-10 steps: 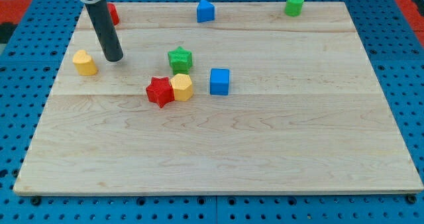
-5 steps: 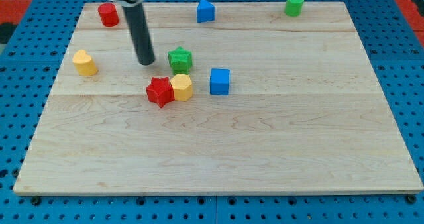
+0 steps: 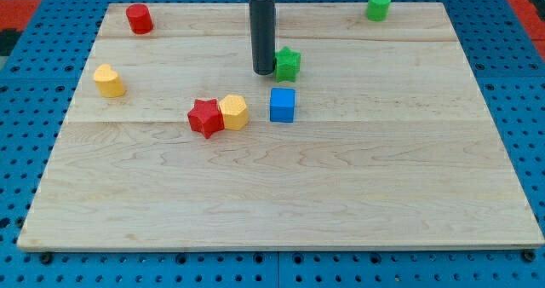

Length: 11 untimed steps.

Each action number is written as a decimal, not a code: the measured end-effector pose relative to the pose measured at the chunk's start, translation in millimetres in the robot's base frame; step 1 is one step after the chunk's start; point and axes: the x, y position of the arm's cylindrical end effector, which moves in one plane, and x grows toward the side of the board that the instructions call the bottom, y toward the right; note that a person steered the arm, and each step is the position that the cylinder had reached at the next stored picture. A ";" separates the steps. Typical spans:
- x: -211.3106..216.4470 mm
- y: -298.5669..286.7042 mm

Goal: Move the green star to the right center of the board

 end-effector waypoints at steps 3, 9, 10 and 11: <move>-32.1 6.8; 73.8 56.6; 69.1 111.3; 64.8 112.0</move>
